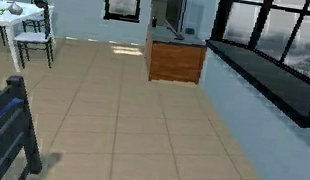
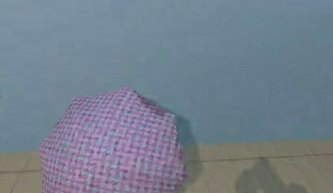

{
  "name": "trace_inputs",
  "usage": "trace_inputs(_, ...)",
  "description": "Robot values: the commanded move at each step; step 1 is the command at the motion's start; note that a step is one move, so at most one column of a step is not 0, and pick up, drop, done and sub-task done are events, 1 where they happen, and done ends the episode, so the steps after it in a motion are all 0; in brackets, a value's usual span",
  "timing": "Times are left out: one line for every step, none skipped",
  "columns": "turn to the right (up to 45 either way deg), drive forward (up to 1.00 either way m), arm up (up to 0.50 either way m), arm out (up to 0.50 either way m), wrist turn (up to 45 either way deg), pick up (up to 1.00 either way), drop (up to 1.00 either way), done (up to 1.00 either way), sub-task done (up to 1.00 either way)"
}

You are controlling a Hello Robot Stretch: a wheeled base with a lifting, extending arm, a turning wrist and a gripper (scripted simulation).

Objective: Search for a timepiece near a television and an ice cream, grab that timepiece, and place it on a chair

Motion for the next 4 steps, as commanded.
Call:
trace_inputs(0.0, 1.0, 0.0, 0.0, 0.0, 0.0, 0.0, 0.0, 0.0)
trace_inputs(0.0, 1.0, 0.0, 0.0, 0.0, 0.0, 0.0, 0.0, 0.0)
trace_inputs(-6.0, 0.0, 0.0, 0.0, 0.0, 0.0, 0.0, 0.0, 0.0)
trace_inputs(0.0, 0.3, 0.0, 0.0, 0.0, 0.0, 0.0, 0.0, 0.0)
